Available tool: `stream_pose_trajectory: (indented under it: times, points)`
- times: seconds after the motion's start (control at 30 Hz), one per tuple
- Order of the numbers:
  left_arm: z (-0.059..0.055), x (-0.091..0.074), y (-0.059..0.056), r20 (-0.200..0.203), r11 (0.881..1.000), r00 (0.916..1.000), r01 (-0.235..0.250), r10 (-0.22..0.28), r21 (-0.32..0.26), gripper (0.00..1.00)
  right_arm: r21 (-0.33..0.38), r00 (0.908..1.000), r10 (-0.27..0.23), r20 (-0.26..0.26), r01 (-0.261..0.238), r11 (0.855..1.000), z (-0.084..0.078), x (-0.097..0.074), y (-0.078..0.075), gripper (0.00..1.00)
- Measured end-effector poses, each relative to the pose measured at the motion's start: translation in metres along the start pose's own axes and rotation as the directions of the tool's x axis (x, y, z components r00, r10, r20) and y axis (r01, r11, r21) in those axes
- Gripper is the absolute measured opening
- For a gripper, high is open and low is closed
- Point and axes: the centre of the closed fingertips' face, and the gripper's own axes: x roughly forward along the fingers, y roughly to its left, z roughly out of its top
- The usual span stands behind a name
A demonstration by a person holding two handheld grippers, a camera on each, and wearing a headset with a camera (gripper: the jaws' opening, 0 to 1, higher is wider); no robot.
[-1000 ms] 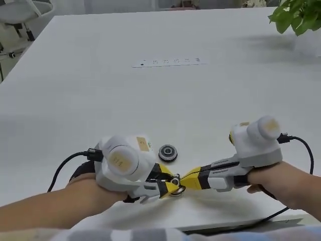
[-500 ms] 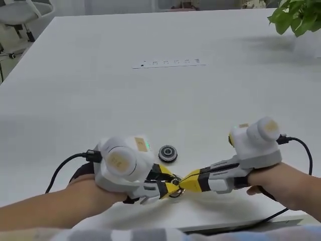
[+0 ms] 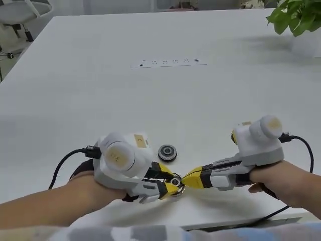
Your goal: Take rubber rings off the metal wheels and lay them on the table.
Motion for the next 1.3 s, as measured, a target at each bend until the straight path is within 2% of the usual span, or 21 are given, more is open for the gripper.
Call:
stream_pose_trajectory:
  times: [0.23, 0.3, 0.33, 0.47, 0.6, 0.77, 1.03, 1.13, 1.3]
  points:
    - [0.004, -0.001, -0.003, 0.012, 1.0, 0.9998, 0.013, -0.013, 0.012, 0.22, 0.002, 1.0, 0.002, 0.005, -0.002, 1.0, 0.003, -0.001, 0.001, 0.0]
    - [-0.006, -0.005, 0.01, 0.017, 1.0, 0.9997, 0.015, -0.015, 0.008, 0.24, 0.001, 1.0, 0.003, 0.009, -0.003, 1.0, 0.004, -0.002, 0.002, 0.0]
    - [-0.005, -0.008, 0.011, 0.02, 1.0, 0.9997, 0.014, -0.014, 0.004, 0.25, 0.0, 0.9999, 0.004, 0.01, -0.004, 1.0, 0.005, -0.002, 0.002, 0.0]
    - [0.001, -0.023, 0.012, 0.038, 1.0, 0.9992, 0.009, -0.009, -0.007, 0.3, -0.003, 0.9999, 0.005, 0.013, -0.005, 1.0, 0.007, -0.003, 0.003, 0.0]
    - [0.0, -0.037, 0.012, 0.044, 1.0, 0.999, 0.004, -0.004, -0.005, 0.33, -0.006, 0.9998, 0.008, 0.019, -0.007, 1.0, 0.011, -0.003, 0.005, 0.0]
    - [-0.008, -0.056, 0.016, 0.041, 1.0, 0.9989, -0.02, 0.021, -0.018, 0.37, -0.011, 0.9996, 0.01, 0.025, -0.01, 1.0, 0.018, -0.003, 0.007, 0.0]
    - [-0.016, -0.073, 0.022, 0.05, 0.998, 0.9971, -0.055, 0.056, -0.029, 0.44, -0.027, 0.9996, 0.025, 0.01, -0.025, 0.999, 0.025, 0.003, 0.011, 0.0]
    - [-0.016, -0.081, 0.027, 0.067, 0.996, 0.9946, -0.076, 0.079, -0.052, 0.46, -0.034, 0.9994, 0.034, 0.003, -0.034, 0.999, 0.029, 0.007, 0.013, 0.0]
    - [-0.019, -0.093, 0.033, 0.083, 0.991, 0.9905, -0.103, 0.11, -0.083, 0.5, -0.029, 0.9985, 0.051, 0.02, -0.051, 0.998, 0.04, 0.013, 0.015, 0.0]
